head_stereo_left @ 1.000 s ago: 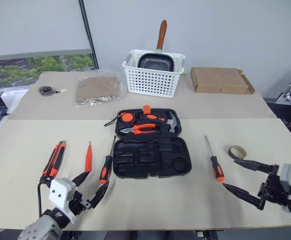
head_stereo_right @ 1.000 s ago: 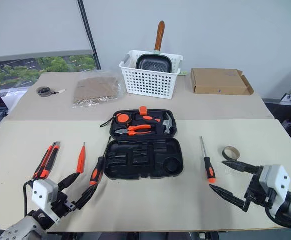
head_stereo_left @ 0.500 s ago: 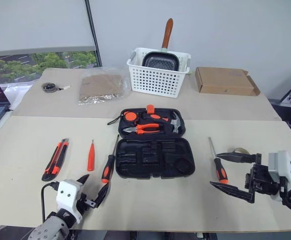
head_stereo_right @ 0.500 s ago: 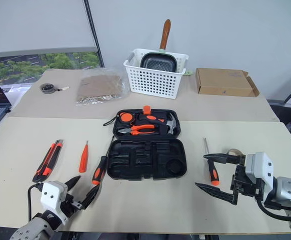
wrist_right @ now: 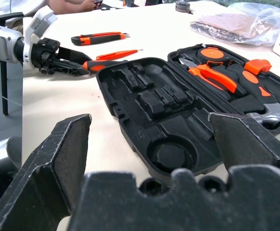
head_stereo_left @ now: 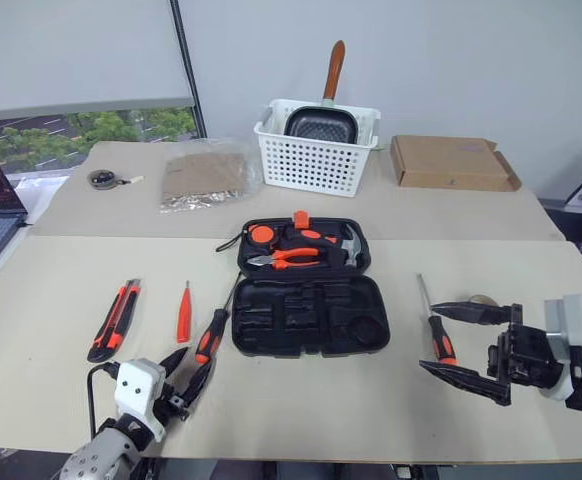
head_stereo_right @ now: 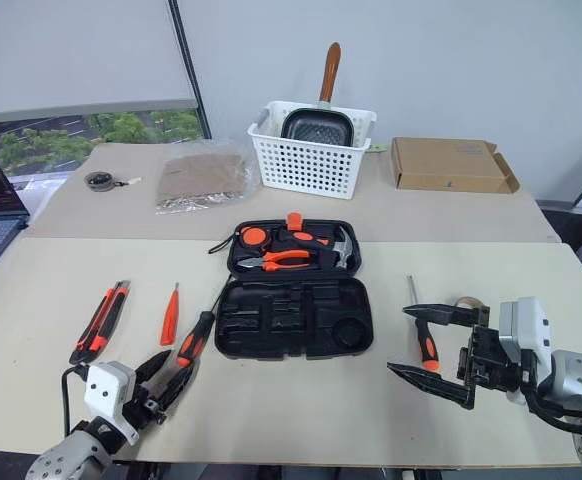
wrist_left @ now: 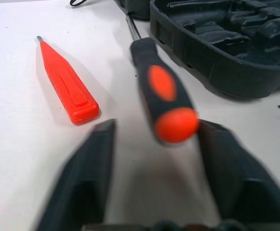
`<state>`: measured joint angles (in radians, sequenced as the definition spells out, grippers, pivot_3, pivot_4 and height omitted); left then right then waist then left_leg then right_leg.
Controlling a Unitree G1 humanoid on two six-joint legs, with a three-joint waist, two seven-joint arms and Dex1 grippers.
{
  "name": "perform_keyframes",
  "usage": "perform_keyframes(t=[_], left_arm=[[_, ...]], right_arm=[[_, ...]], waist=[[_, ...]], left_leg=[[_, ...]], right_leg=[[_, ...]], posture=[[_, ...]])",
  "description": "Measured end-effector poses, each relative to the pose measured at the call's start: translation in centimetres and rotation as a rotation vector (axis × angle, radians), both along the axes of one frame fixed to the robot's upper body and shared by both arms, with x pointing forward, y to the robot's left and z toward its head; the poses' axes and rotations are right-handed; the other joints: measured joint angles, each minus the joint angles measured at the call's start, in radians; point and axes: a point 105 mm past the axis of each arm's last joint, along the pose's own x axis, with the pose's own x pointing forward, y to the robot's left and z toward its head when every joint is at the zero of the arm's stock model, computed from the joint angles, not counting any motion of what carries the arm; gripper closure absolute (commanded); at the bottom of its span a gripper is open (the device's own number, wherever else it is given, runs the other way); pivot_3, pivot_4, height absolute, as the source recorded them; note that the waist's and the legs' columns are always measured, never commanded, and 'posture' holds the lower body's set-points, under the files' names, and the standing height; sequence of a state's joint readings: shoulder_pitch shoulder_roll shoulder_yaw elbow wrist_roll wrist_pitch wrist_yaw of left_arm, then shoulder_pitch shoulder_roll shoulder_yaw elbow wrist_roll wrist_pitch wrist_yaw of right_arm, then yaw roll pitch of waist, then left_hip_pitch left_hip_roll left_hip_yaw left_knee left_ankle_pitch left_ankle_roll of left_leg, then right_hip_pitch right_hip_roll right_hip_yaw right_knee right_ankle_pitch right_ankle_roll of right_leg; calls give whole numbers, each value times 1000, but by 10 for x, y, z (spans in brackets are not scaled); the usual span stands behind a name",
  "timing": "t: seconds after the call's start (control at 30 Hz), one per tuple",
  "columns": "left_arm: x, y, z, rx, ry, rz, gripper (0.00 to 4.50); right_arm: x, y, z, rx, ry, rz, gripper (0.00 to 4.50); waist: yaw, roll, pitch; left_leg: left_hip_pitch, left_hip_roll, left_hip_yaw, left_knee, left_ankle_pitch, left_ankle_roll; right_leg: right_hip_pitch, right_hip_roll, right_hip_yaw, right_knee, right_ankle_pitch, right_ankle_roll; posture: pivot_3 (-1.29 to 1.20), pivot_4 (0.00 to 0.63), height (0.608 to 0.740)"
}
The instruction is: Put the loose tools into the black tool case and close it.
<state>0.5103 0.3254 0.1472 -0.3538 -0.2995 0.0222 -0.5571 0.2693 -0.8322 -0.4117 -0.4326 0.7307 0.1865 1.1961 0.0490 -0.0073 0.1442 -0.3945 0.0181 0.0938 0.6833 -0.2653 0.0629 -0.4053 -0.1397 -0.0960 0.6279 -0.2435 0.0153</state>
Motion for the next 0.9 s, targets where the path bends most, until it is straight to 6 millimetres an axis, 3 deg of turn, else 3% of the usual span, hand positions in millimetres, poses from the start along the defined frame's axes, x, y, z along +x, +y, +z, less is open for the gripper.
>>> perform_keyframes(t=[0.13, 0.47, 0.57, 0.77, 0.9], left_arm=[[1, -1, 0, -4, -1, 2, 4438], [0, -1, 2, -34, 2, 31, 4438], [-1, -1, 3, -82, 9, 44, 3788], [-3, -7, 19, -169, -39, 22, 1598], [11, -7, 31, -104, -78, 62, 202]], right_arm=[[-2, 0, -3, 12, 12, -7, 0], [-2, 0, -5, 32, 12, -14, 0], [-2, 0, -5, 36, 8, -14, 0], [-4, -3, -8, 39, 11, -12, 0], [-3, -5, -11, 35, 14, -14, 0]], waist=[[2, 0, 0], [2, 0, 0], [1, -1, 1], [-3, -2, 2], [-1, -3, 2]], left_leg=[[0, 0, 0, 0, 0, 0], [-1, -1, 0, 0, 0, 0], [-2, -1, 0, 0, 0, 1], [-4, -1, 0, 0, 0, 1], [-4, -1, 0, 0, -1, 1]], right_leg=[[0, 0, 0, 0, 4, 6], [-1, -1, 0, -2, 4, 7], [-1, -1, 0, -2, 4, 7], [-2, -1, -1, -2, 4, 7], [-1, -1, -2, -3, 5, 8]], posture=[[0, 150, 700], [0, 150, 700], [0, 150, 700], [0, 150, 700], [0, 150, 700]])
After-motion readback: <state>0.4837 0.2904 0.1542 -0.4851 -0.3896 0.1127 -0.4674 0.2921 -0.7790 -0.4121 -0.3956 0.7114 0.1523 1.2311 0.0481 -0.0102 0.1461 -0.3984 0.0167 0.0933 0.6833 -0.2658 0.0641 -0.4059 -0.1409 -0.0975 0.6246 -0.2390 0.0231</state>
